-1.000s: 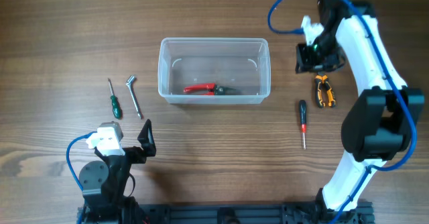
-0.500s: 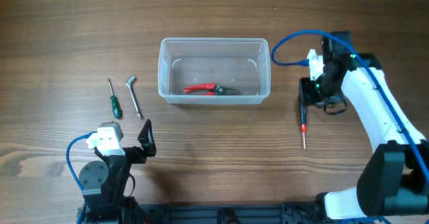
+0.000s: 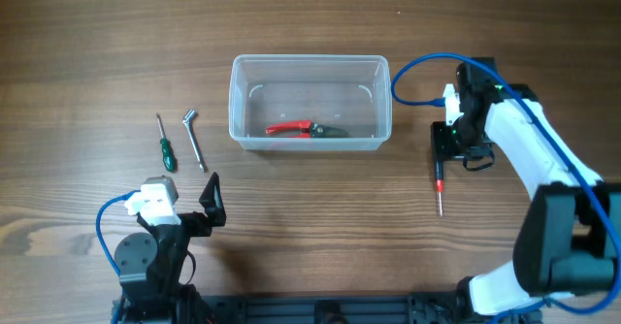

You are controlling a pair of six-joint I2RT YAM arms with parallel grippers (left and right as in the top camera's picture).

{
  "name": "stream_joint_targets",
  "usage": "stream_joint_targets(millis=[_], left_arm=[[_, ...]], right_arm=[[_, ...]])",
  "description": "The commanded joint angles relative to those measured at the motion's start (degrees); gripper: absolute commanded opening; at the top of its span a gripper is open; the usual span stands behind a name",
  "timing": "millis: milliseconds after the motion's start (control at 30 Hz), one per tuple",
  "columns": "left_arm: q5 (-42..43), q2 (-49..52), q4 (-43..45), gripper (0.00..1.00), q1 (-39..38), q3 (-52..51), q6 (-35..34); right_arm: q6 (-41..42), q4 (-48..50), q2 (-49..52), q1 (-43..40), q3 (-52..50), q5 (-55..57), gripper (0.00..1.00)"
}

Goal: Pack container
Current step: 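Move the right gripper to the red-handled screwdriver and grasp it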

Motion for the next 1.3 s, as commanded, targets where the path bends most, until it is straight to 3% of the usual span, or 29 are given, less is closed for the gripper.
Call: stream_joint_targets(millis=[0, 600, 633, 733, 900, 1100, 1267], left_arm=[[0.07, -0.42, 0.11, 1.0, -0.33, -0.35, 0.9], [0.07, -0.42, 0.11, 1.0, -0.33, -0.35, 0.9], [0.07, -0.42, 0.11, 1.0, -0.33, -0.35, 0.9], [0.07, -0.42, 0.11, 1.0, -0.33, -0.35, 0.9], [0.07, -0.42, 0.11, 1.0, -0.33, -0.35, 0.9], [0.07, -0.42, 0.11, 1.0, -0.33, -0.35, 0.9], [0.07, -0.42, 0.11, 1.0, -0.33, -0.35, 0.9]], right_arm=[[-0.79, 0.33, 4.04, 0.02, -0.74, -0.81, 0.4], [-0.61, 1.33, 11.39, 0.02, -0.76, -1.77, 0.41], [-0.72, 1.03, 11.43, 0.02, -0.76, -2.58, 0.39], [-0.79, 0.59, 11.43, 0.02, -0.74, -3.54, 0.04], [-0.63, -0.52, 11.43, 0.02, 0.31, -3.58, 0.04], [-0.87, -7.96, 10.43, 0.02, 11.06, -4.17, 0.04], [-1.09, -14.21, 6.47, 0.02, 26.32, -5.09, 0.04]])
